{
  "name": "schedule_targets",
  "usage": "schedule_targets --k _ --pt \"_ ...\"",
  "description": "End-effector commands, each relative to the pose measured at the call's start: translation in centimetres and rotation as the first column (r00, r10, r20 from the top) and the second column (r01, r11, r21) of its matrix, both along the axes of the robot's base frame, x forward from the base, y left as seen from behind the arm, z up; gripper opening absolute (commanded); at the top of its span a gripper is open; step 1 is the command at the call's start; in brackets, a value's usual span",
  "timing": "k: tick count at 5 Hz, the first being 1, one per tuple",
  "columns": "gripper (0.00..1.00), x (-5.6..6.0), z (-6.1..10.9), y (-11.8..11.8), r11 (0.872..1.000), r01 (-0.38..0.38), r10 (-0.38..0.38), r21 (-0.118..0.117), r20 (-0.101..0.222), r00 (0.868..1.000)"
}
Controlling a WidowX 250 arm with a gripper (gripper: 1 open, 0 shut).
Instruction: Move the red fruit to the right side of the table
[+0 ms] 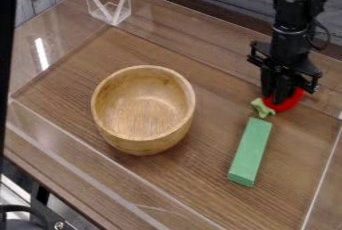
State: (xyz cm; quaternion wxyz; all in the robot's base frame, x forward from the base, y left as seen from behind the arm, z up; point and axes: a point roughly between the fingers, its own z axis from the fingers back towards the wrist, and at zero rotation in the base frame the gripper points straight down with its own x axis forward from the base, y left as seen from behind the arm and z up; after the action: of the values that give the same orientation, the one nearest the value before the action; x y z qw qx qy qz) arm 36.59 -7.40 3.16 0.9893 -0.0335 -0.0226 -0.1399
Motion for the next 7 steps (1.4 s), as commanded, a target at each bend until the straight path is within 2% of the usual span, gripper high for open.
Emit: schedule_targets --k 1,3,5,7 --pt "0.0 0.6 0.8 2.6 0.996 -0.092 0.091 0.021 0.032 0.995" --pt "0.0 0.9 1.1 4.1 0.999 -0.042 0.04 0.034 0.042 0.998" --pt "0.0 0.9 0.3 4.3 0.998 0.041 -0.044 0.042 0.057 0.997" --pt "0.0 0.6 -0.3 6.4 0.997 -0.052 0.048 0.051 0.067 0.997"
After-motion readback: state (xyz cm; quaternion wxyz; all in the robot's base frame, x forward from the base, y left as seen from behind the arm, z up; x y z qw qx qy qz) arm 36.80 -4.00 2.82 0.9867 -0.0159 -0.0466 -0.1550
